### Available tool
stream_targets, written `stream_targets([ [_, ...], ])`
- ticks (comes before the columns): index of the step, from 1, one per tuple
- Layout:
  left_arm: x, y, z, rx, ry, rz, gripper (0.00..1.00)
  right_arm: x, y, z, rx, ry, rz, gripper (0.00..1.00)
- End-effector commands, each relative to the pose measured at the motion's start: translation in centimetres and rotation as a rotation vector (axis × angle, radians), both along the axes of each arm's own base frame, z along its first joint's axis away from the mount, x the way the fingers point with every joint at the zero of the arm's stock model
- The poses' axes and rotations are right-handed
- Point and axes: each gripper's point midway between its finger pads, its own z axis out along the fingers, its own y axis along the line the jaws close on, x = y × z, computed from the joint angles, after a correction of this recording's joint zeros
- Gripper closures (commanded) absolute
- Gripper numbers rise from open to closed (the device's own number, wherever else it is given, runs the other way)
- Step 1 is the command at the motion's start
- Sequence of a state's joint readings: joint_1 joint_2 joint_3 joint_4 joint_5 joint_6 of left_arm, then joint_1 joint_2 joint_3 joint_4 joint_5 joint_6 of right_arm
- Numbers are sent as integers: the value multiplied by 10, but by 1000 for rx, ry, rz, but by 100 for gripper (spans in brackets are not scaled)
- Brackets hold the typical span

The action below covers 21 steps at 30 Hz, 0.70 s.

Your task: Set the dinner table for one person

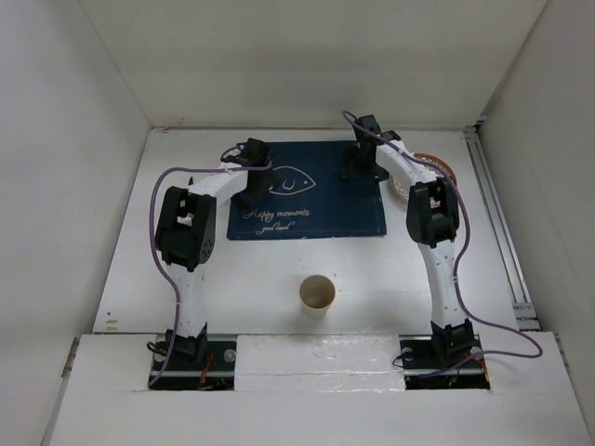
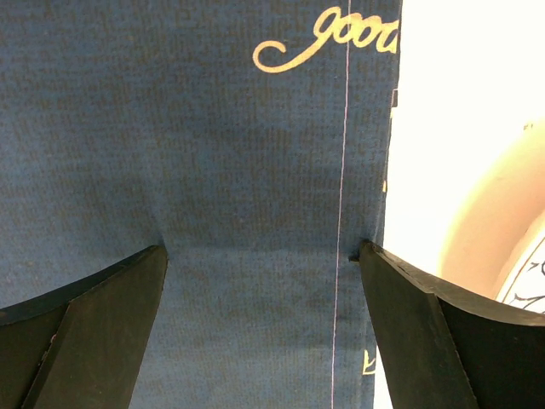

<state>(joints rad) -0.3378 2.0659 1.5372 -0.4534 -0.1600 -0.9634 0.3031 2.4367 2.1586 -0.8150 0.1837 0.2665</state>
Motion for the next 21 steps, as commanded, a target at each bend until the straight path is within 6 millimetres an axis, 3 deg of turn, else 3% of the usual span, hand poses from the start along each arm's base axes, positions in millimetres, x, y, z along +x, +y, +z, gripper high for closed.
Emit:
stream_targets([
  [1,-31,-3,-16,-9,112,-9,0,8,-1,9,6,-14,9,0],
  [13,2,11,14,6,37,2,0,-4,1,11,30,-10,22,0],
  [21,10,11,13,26,47,-11,0,-20,-3,1,34,6,5,0],
])
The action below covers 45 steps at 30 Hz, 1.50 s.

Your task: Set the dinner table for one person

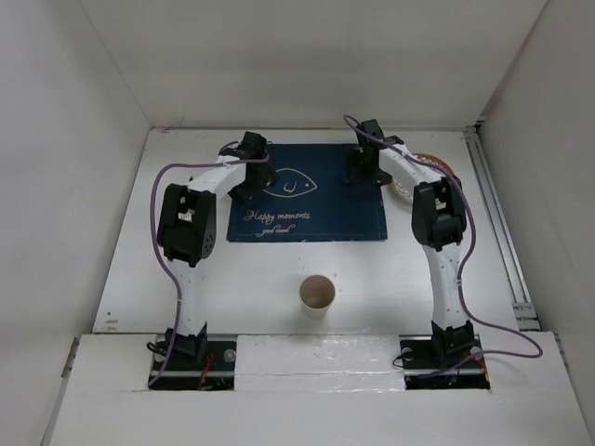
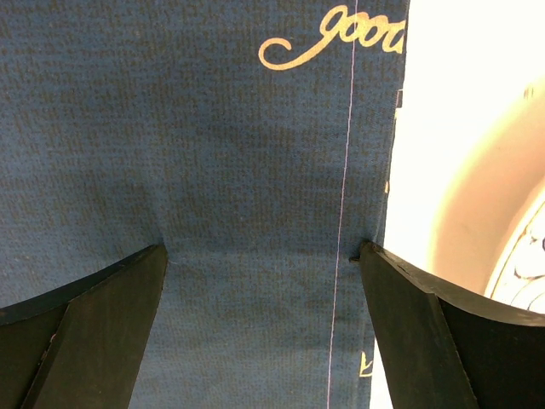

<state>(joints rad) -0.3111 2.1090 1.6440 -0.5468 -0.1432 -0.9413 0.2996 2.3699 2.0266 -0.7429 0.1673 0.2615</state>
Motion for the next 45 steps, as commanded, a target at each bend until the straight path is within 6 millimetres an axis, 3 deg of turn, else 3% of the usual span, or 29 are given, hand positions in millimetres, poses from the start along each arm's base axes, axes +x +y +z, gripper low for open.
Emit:
stream_targets([
  [1,0,3,6,20,12,-11,0,-8,0,11,25,-4,-3,0],
  [9,2,1,29,-6,-39,-15,0,-3,1,14,27,-13,-3,0],
  [16,8,7,80,12,-138,-11,0,33,12,86,80,-186,-1,0],
  [17,11,9,89,17,-161,-4,0,41,15,111,98,-242,0,0],
  [19,8,13,104,29,-174,5,0,41,15,136,109,-280,0,0],
  [20,8,15,113,33,-191,11,0,40,12,155,106,-312,-9,0],
  [23,0,23,145,47,-240,16,0,29,0,177,89,-354,-46,0],
  [24,-6,28,168,50,-283,18,0,17,-4,189,113,-387,-79,0],
  [26,-19,36,190,72,-318,12,0,6,-24,199,145,-423,-174,0],
  [27,-27,41,194,85,-325,9,0,-14,-48,199,178,-418,-224,0],
  [28,-42,48,220,95,-383,-8,0,-12,-56,210,261,-477,-264,0],
  [29,-49,52,228,108,-408,-33,0,-19,-59,213,336,-479,-241,0],
  [30,-54,51,236,105,-441,-67,0,-24,-92,214,354,-499,-298,0],
  [31,-66,52,226,112,-423,-111,0,-40,-107,214,377,-504,-351,0],
  [32,-82,58,242,134,-463,-146,0,-47,-123,214,381,-508,-400,0],
  [33,-92,62,241,147,-465,-162,0,-56,-138,209,386,-502,-439,0],
  [34,-100,65,228,164,-454,-181,0,-69,-163,197,395,-497,-497,0],
  [35,-113,68,242,159,-508,-198,0,-67,-172,198,434,-533,-515,0],
  [36,-122,72,240,169,-510,-209,0,-70,-171,194,487,-527,-485,0],
  [37,-128,76,228,186,-504,-210,0,-73,-187,187,522,-528,-522,0],
  [38,-138,80,237,178,-550,-203,0,-72,-188,177,567,-538,-510,0],
  [40,-147,83,233,184,-575,-211,0,-73,-192,158,615,-508,-511,0],
  [41,-149,84,220,191,-571,-218,0,-73,-197,139,613,-468,-537,0],
  [45,-159,81,215,172,-589,-255,0,-64,-204,108,598,-417,-534,1],
])
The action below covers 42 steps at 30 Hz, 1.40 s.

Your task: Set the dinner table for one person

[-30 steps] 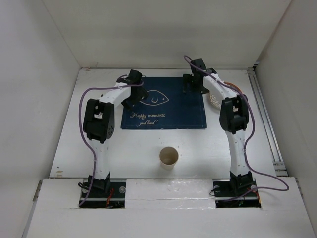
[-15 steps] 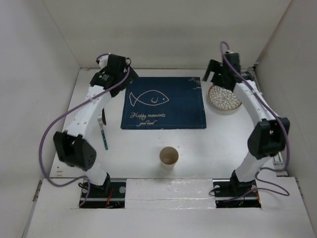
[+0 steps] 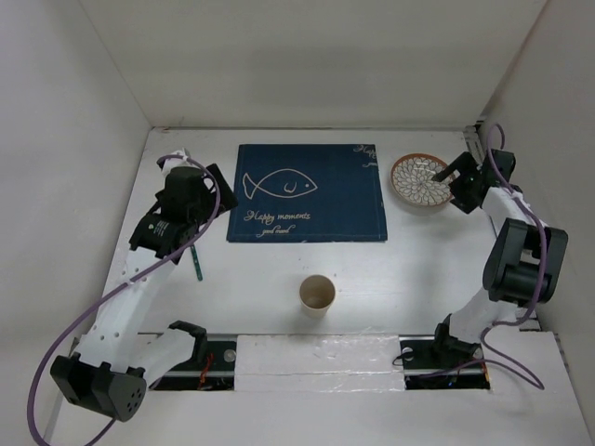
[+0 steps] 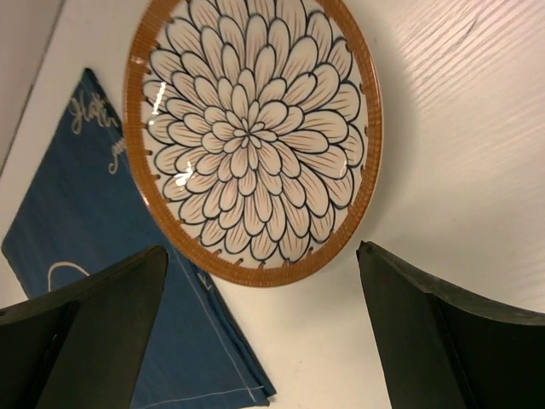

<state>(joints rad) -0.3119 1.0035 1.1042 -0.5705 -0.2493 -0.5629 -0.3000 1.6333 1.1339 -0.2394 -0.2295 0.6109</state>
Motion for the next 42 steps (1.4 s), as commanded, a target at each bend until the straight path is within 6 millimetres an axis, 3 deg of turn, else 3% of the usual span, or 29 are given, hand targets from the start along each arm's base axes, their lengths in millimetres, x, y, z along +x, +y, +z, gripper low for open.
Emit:
stream_targets([
  [1,5,-2,11,14,-75,-44,0,27,5,12,19,-108,60,1],
  [6,4,-8,13,7,-88,-82,0,34,-11,-22,12,-23,10,4],
  [12,2,-10,15,4,-95,-102,0,29,-18,-58,14,83,-23,6],
  [15,2,-12,15,-2,-93,-111,0,36,-20,-68,22,108,-22,23],
  [16,2,-12,15,-2,-93,-111,0,37,-20,-73,27,127,-22,31],
  [17,1,-12,11,1,-85,-111,0,41,-24,-76,38,135,-25,45],
  [20,1,-13,11,-4,-83,-119,0,41,-25,-78,61,143,-28,69],
  [21,1,-13,11,-4,-83,-119,0,41,-26,-80,66,156,-28,99],
  [25,0,-10,14,1,-94,-107,0,45,-32,-65,74,118,-77,100],
  [28,3,-6,11,9,-87,-77,0,58,-26,-19,106,-50,-77,100],
  [30,2,-3,10,1,-80,-48,0,67,-3,7,96,-111,-17,100],
  [31,4,-1,7,10,-73,-36,0,74,4,33,71,-165,-5,100],
  [33,3,5,5,24,-66,-2,0,80,18,52,32,-203,12,100],
  [34,3,6,6,21,-68,11,0,85,41,65,25,-230,56,100],
  [36,4,8,6,27,-70,20,0,88,67,68,11,-238,100,100],
  [37,4,8,6,19,-70,24,0,90,95,77,14,-255,155,100],
  [40,5,7,3,22,-61,24,0,95,137,91,21,-287,236,100],
  [42,5,7,3,22,-61,24,0,98,186,88,44,-287,335,100],
])
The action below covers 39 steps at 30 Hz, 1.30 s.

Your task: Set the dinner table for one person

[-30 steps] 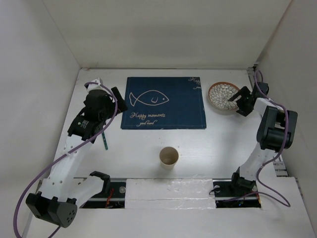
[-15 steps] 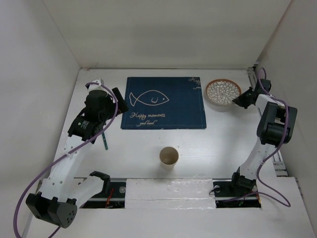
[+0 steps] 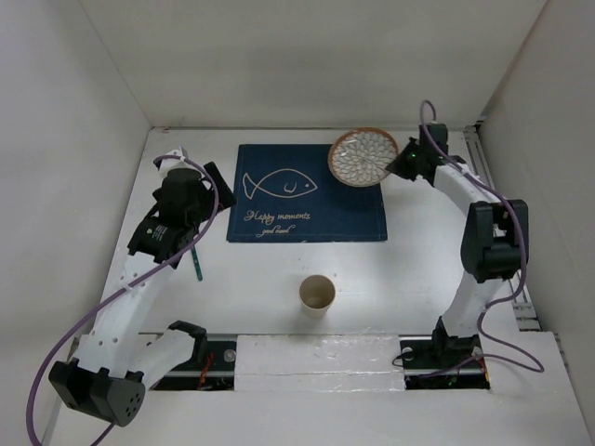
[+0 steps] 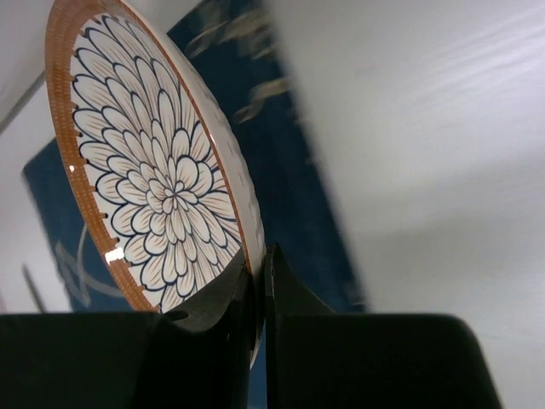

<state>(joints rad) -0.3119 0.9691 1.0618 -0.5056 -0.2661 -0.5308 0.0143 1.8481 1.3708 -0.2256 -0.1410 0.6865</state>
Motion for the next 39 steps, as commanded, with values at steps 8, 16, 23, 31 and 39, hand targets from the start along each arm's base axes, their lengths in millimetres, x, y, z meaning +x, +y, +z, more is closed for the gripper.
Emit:
stream_targets([
  [8,3,3,-8,2,14,32,0,22,174,66,197,-163,461,100],
  [16,3,3,-8,2,14,32,0,12,200,46,297,-118,592,100],
  [23,5,3,-10,4,23,32,0,11,206,25,324,-86,624,100],
  [31,4,2,-10,0,24,24,0,13,210,1,315,-51,625,100],
  [39,5,-2,-9,-5,19,4,0,11,207,-8,297,-38,612,100],
])
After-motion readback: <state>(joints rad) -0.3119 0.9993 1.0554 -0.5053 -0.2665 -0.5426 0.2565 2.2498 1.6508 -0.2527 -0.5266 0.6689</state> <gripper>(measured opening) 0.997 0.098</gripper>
